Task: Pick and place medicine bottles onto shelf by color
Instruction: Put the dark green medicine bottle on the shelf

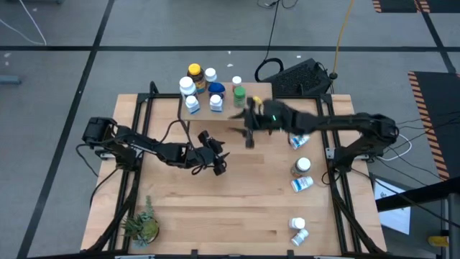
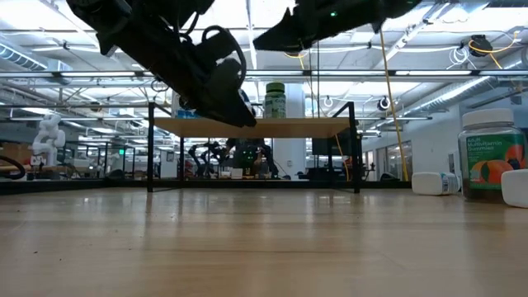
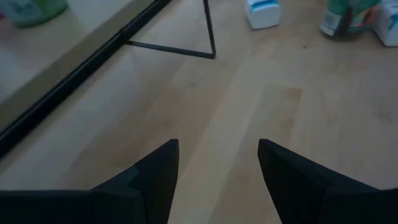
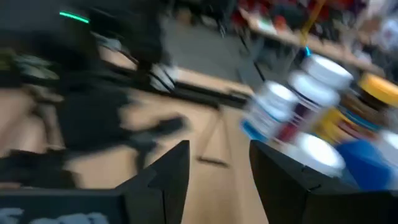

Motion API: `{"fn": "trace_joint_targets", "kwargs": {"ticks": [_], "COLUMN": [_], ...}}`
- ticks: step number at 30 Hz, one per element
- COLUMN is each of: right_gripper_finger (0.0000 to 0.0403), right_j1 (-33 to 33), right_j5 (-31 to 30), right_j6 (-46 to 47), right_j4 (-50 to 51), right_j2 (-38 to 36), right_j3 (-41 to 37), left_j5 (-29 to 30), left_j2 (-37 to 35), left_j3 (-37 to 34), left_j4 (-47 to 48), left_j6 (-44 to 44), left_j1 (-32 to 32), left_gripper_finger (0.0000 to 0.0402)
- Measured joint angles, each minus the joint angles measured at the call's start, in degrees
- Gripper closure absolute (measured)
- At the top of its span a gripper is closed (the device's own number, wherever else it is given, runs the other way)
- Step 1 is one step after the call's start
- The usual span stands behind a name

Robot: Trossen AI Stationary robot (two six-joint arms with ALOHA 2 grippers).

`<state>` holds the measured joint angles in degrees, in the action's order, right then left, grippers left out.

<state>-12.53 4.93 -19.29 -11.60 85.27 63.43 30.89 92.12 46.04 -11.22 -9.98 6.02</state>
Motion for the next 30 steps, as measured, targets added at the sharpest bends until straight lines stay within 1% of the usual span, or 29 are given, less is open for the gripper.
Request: {"fn": "trace_joint_targets", "kwargs": {"ticks": [3, 4, 7, 8, 9, 13, 14, 15, 17, 18, 20, 22, 26, 30], "right_gripper_finger": [0.0253, 0.0255, 0.0260, 0.0261, 0.0262, 0.0269, 0.0270, 0.0272, 0.0274, 0.0275, 0.0275, 0.0275, 0.0275, 0.0275], "right_j1": [3.52, 4.61, 7.80, 8.98, 10.34, 17.05, 18.48, 19.52, 21.21, 21.89, 22.92, 23.65, 25.66, 27.73], "right_j5": [-2.62, -3.67, -3.83, -3.37, -3.28, -3.56, -3.33, -3.44, -5.45, -6.41, -6.79, -6.54, -6.36, -6.36], "right_j6": [1.88, 2.76, 4.43, 4.40, 3.43, 0.19, -0.54, -1.15, -1.23, -0.98, 0.65, 2.72, 7.73, 10.80], "right_j4": [-8.36, -10.25, -13.87, -14.67, -15.62, -23.46, -24.22, -24.17, -24.07, -23.38, -21.14, -18.22, -8.28, 2.03], "right_j2": [-2.25, -3.13, -5.90, -7.26, -8.72, -15.76, -18.06, -20.80, -26.14, -28.77, -33.91, -38.95, -49.16, -57.98], "right_j3": [-7.37, -9.73, -16.12, -18.33, -20.48, -28.48, -29.77, -30.98, -32.33, -32.96, -33.74, -34.16, -34.20, -34.20], "left_j5": [-0.02, 0.00, -0.17, -1.32, -3.67, -18.23, -21.38, -22.97, -23.13, -21.90, -19.84, -19.21, -18.31, -15.68], "left_j2": [0.33, 0.62, 2.67, 3.89, 5.45, 13.93, 15.97, 17.95, 22.17, 24.27, 29.39, 34.67, 43.02, 48.21], "left_j3": [-0.05, -0.03, -0.02, -0.05, -0.01, 1.19, 2.23, 3.47, 8.24, 10.57, 16.76, 23.52, 37.43, 49.68], "left_j4": [0.11, -1.22, -6.98, -10.86, -16.01, -36.65, -39.78, -41.38, -42.79, -42.33, -40.90, -38.62, -34.39, -30.01], "left_j6": [-2.27, -3.63, -6.33, -6.70, -6.36, -3.54, -2.86, -1.97, -0.16, 0.86, 2.90, 3.65, 7.01, 7.38], "left_j1": [-0.10, -0.15, -0.08, -0.09, -0.13, 0.29, 0.83, 1.68, 3.32, 4.08, 5.04, 5.67, 6.55, 6.20], "left_gripper_finger": [0.0178, 0.0178, 0.0178, 0.0178, 0.0178, 0.0179, 0.0179, 0.0179, 0.0179, 0.0178, 0.0178, 0.0178, 0.0178, 0.0170]}}
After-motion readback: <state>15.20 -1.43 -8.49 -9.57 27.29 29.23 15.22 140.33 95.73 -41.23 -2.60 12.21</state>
